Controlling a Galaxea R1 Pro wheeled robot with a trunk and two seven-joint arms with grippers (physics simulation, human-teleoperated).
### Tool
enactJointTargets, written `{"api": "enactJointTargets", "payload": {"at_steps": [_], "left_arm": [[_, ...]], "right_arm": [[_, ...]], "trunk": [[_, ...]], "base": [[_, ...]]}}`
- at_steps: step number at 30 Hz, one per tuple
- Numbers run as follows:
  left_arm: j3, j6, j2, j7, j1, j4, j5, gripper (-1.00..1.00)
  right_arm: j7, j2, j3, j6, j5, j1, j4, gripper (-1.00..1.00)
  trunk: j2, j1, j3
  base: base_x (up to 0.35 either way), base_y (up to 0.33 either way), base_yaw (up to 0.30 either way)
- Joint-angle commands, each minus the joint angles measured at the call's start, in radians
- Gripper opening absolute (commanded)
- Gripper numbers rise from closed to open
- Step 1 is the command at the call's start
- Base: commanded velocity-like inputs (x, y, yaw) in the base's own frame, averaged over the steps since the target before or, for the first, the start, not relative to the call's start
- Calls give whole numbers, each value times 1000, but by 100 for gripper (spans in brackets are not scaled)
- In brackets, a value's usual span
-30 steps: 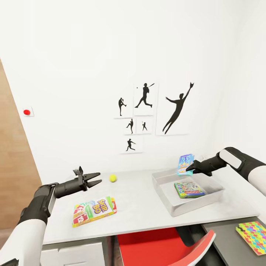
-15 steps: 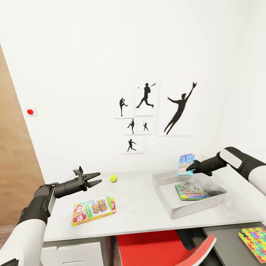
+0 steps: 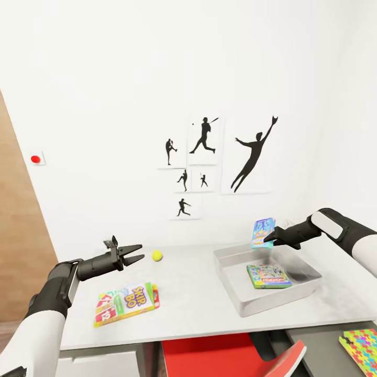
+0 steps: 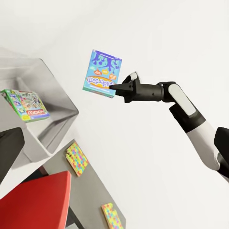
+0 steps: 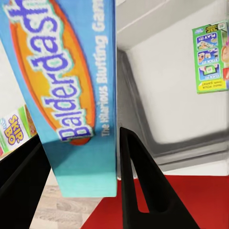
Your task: Put all the toys in the child's room - the three board games (two on the bed and one on the table), the two jigsaw puzzles on the table, and the tennis ball on the table - inside the toy box on the table in the child's room.
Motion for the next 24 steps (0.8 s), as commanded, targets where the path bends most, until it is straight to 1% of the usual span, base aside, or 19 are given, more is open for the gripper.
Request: {"api": "enactJointTargets", "payload": {"at_steps": [1,24], "left_arm": [[3,10,-1,-8,-1,-1,-11,100],[3,10,0,-8,-1,-2,-11,100]], "right_arm": [[10,-1,5,0,6,-1,-1,-100],[10,0,5,0,6,-1,-1,-100]], "trunk": [[-1,1,-1],[-1,1,-1]], "base": [[38,-31,0],[55,-4,0]]}}
